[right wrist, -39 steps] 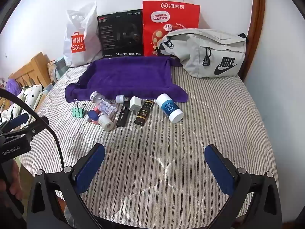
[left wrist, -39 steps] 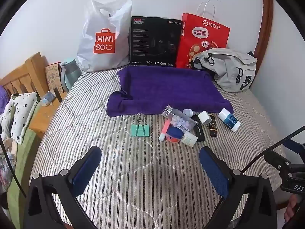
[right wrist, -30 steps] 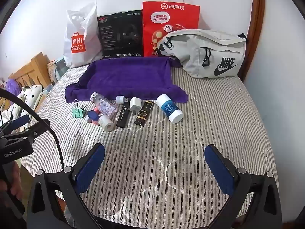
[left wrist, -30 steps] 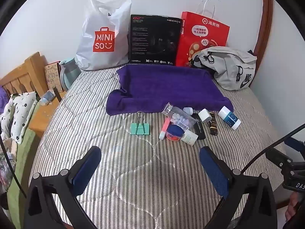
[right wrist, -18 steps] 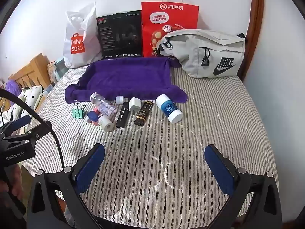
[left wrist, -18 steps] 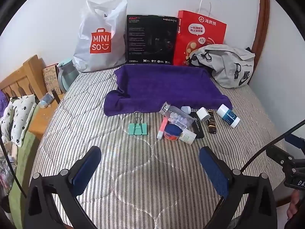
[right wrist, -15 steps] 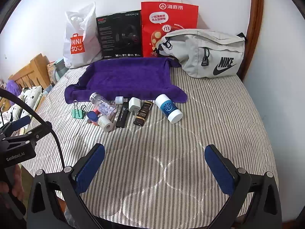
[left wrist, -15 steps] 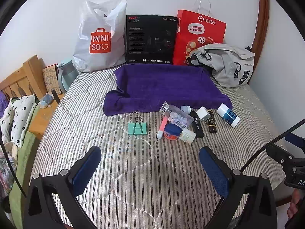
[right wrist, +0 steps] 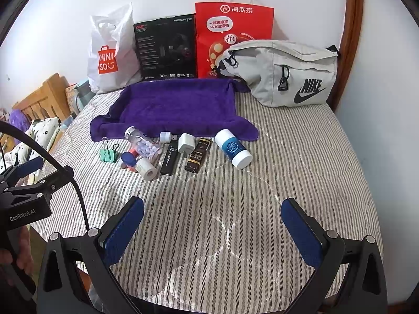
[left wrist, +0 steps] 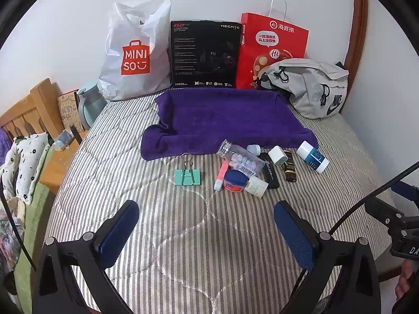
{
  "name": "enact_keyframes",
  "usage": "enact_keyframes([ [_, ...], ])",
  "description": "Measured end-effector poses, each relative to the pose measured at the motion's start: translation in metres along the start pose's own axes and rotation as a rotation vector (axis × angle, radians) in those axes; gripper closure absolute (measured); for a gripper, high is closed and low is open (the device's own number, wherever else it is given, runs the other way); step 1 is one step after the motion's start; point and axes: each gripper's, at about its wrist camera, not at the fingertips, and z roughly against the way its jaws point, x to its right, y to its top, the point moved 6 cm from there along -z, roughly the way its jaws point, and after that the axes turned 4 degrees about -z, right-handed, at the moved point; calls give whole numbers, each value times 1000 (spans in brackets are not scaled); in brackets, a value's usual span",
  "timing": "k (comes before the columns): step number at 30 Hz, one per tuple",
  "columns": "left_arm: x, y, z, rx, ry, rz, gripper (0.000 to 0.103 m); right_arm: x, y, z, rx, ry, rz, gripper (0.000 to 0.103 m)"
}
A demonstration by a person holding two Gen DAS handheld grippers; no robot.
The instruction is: Organize rigid objects
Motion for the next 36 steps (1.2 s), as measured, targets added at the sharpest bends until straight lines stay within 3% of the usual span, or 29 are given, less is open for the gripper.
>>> enact_keyframes([
  [36,5,2,3,6,-6,-18,0,2,0,4,5,1,1,0],
])
